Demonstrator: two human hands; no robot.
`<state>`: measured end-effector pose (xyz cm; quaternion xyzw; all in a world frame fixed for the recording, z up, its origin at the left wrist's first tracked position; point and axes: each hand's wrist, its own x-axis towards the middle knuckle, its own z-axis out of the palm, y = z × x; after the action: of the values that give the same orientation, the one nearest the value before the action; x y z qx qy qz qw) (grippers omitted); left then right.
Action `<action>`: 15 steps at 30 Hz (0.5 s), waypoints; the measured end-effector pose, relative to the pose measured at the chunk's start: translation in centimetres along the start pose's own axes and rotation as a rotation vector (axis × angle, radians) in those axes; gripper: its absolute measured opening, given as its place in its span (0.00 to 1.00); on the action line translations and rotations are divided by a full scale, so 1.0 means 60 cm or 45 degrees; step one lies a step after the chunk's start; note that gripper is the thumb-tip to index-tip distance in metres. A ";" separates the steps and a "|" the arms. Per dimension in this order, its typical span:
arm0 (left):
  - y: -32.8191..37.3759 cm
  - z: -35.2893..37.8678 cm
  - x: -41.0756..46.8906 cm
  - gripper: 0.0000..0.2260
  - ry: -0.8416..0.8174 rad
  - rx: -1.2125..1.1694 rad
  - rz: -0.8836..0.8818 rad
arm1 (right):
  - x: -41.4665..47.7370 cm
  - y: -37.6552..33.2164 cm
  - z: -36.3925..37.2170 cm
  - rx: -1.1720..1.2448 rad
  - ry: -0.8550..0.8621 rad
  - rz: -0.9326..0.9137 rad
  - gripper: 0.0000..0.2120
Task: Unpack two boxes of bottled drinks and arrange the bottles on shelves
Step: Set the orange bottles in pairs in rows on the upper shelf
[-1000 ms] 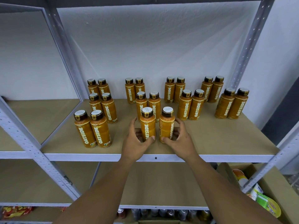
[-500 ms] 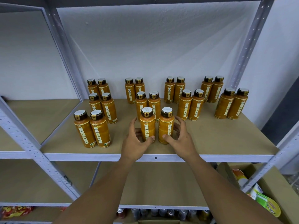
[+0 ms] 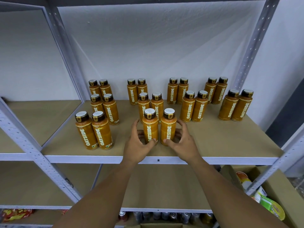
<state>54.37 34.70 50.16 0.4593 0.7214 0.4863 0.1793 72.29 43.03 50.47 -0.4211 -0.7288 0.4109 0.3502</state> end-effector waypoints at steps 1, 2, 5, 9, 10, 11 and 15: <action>0.000 0.000 0.000 0.46 0.003 0.000 0.001 | 0.000 -0.001 0.000 -0.018 0.006 -0.008 0.44; -0.001 0.000 0.000 0.46 0.004 -0.001 0.002 | 0.000 -0.002 0.001 -0.028 0.012 -0.014 0.45; -0.001 0.001 0.001 0.46 0.004 0.008 0.001 | 0.000 0.000 0.001 -0.042 0.023 -0.019 0.44; -0.001 0.000 0.002 0.46 0.001 0.005 0.006 | 0.000 -0.002 0.001 -0.024 0.035 -0.015 0.46; -0.001 0.000 0.001 0.46 -0.002 0.001 0.007 | 0.000 -0.003 0.000 -0.009 0.040 -0.008 0.46; 0.000 0.000 0.001 0.46 -0.003 -0.002 0.007 | 0.001 -0.002 -0.001 0.003 0.043 -0.002 0.46; -0.001 0.000 0.001 0.47 -0.006 -0.002 0.011 | 0.001 0.000 -0.002 0.031 0.026 0.012 0.46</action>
<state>54.32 34.73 50.12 0.4632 0.7187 0.4866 0.1793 72.38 43.10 50.55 -0.4243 -0.7183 0.4170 0.3608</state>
